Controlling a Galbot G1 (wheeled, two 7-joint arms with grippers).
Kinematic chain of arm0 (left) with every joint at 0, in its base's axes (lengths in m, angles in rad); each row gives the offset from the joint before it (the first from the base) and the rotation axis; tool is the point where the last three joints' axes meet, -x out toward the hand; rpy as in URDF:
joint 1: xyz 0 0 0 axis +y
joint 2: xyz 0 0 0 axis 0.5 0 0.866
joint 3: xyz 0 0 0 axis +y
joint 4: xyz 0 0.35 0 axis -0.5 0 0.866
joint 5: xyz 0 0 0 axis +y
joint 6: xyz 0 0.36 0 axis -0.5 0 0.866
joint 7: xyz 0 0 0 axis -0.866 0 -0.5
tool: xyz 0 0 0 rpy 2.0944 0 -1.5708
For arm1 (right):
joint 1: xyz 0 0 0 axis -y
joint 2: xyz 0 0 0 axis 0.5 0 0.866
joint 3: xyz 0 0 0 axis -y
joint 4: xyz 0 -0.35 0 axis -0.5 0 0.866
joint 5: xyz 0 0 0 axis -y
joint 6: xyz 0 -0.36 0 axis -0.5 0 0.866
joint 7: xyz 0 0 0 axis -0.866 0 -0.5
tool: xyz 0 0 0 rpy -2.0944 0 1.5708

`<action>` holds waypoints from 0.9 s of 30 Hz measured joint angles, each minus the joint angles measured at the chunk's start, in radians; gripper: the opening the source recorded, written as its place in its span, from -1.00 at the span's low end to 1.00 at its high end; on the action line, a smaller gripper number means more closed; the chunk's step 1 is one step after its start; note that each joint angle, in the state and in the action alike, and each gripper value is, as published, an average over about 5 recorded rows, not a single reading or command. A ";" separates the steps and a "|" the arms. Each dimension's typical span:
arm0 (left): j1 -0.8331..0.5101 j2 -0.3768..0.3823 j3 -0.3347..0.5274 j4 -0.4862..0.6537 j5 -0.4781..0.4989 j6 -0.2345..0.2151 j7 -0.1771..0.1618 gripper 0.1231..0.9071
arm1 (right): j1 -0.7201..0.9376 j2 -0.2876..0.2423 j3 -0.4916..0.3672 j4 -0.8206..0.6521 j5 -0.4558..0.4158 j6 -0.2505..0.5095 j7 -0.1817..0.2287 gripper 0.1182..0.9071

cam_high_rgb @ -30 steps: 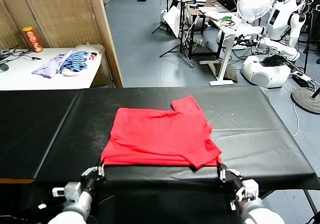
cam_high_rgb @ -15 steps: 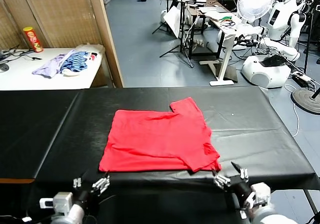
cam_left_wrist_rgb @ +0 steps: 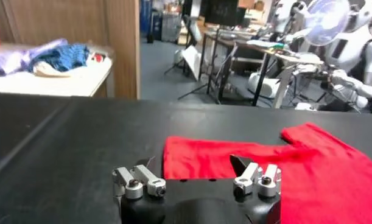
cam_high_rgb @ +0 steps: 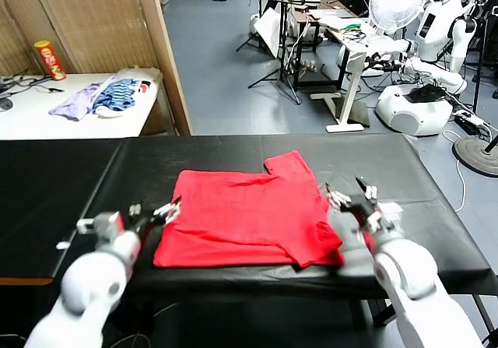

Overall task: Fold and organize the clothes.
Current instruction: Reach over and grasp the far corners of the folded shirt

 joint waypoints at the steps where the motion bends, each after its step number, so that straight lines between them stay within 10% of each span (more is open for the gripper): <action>1: -0.043 -0.004 0.020 0.044 -0.005 0.004 0.001 0.72 | 0.031 0.006 -0.017 -0.037 0.005 -0.005 0.003 0.72; 19: -0.412 -0.089 0.166 0.569 0.010 0.019 0.093 0.69 | 0.287 0.151 -0.095 -0.443 0.022 -0.082 -0.016 0.66; 27: -0.410 -0.083 0.166 0.606 0.032 0.005 0.125 -0.24 | 0.294 0.179 -0.094 -0.488 0.015 -0.083 -0.030 -0.25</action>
